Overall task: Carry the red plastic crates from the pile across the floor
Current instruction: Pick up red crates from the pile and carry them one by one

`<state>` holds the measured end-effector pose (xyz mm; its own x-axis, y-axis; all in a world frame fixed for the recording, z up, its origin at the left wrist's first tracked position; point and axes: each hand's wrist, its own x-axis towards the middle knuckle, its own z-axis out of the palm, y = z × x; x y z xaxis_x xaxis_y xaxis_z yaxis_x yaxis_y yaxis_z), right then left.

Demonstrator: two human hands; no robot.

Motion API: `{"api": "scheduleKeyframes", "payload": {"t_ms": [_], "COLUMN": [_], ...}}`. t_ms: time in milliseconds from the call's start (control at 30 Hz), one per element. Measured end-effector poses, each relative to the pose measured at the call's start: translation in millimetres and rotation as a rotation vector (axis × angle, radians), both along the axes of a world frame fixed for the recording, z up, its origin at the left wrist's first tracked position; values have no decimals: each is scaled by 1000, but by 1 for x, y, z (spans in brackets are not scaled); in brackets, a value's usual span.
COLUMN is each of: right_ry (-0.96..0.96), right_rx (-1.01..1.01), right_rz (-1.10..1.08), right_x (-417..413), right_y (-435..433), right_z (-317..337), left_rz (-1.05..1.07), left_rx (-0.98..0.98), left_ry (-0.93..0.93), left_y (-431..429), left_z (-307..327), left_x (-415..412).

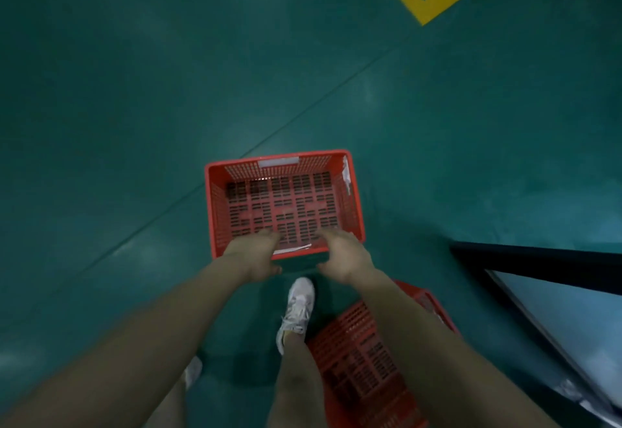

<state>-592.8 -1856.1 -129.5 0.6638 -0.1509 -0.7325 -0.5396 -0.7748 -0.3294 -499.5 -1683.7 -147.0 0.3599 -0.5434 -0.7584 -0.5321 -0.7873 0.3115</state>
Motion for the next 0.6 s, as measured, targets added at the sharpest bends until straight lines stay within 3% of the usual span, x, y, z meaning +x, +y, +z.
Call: {"api": "scheduleKeyframes", "payload": {"t_ms": [300,600], "right_ry": [39,131], "right_rx": [55,29], "right_rz": [116,318], "right_x": [1,3], "right_y": [-6,-1], "right_z": [-221,-317], "left_rz": [47,36], "left_rx": [45,14], "left_ry": [93,110], "left_y": [-7,4], "left_z": [-201,-308], "left_x": [-11,-33]}}
